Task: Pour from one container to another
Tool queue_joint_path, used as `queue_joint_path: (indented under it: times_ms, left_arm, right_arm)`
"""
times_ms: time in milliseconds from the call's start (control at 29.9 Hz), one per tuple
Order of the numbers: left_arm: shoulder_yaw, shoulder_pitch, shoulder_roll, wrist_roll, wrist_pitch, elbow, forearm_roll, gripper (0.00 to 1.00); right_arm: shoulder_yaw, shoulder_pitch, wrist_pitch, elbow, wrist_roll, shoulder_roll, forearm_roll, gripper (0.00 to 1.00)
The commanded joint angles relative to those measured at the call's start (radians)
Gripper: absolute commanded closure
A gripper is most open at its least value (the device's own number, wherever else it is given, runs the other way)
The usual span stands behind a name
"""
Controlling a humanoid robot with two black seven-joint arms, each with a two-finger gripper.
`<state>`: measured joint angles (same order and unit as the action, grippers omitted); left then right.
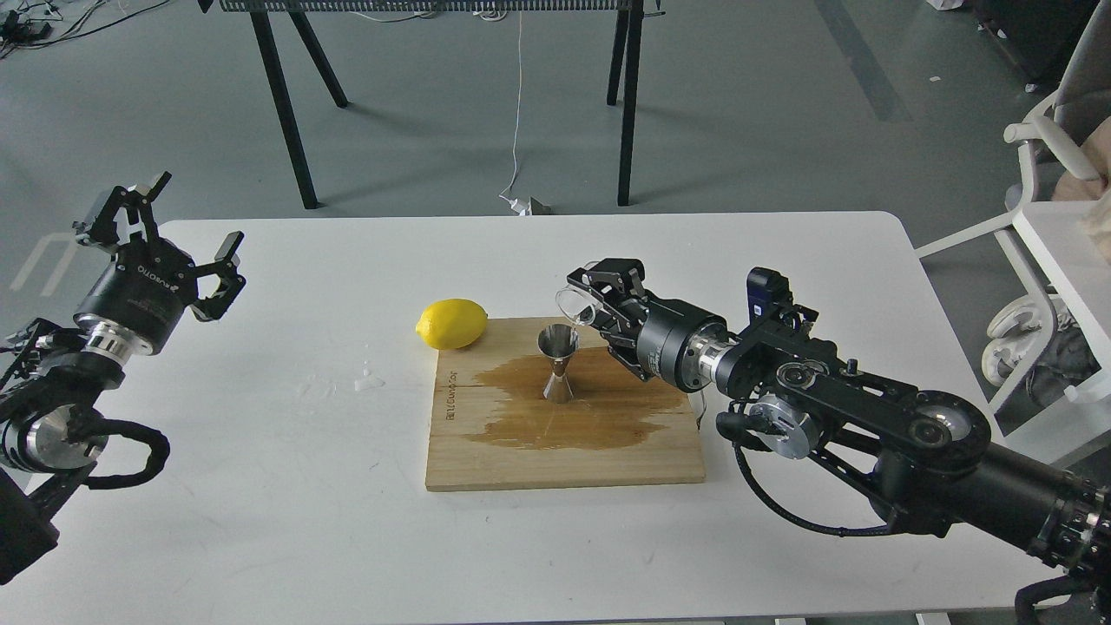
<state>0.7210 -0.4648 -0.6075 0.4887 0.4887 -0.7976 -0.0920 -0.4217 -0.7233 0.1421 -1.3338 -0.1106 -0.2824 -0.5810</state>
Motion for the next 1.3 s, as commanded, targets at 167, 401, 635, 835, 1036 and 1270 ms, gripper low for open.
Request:
queue_joint_path:
  times_ms: [167, 401, 635, 835, 1036, 1270]
  left_arm:
    - [0.000, 0.000, 0.000, 0.000, 0.000, 0.000, 0.000, 0.01]
    - [0.000, 0.000, 0.000, 0.000, 0.000, 0.000, 0.000, 0.02]
    - [0.000, 0.000, 0.000, 0.000, 0.000, 0.000, 0.000, 0.01]
    - [0.000, 0.000, 0.000, 0.000, 0.000, 0.000, 0.000, 0.01]
    - [0.000, 0.000, 0.000, 0.000, 0.000, 0.001, 0.000, 0.01]
    - [0.002, 0.000, 0.000, 0.000, 0.000, 0.001, 0.000, 0.01]
  right_arm:
    - [0.052, -0.047, 0.008, 0.010, 0.000, -0.001, -0.003, 0.66]
    - [0.066, -0.057, 0.013, 0.013, 0.000, -0.001, -0.007, 0.65]
    - [0.096, -0.077, 0.013, 0.030, 0.000, 0.003, -0.007, 0.65]
    - [0.132, -0.100, 0.013, 0.050, 0.000, 0.009, -0.007, 0.65]
    - [0.145, -0.113, 0.013, 0.056, 0.000, 0.012, -0.007, 0.65]
    - [0.193, -0.143, 0.013, 0.059, 0.000, 0.017, -0.005, 0.65]
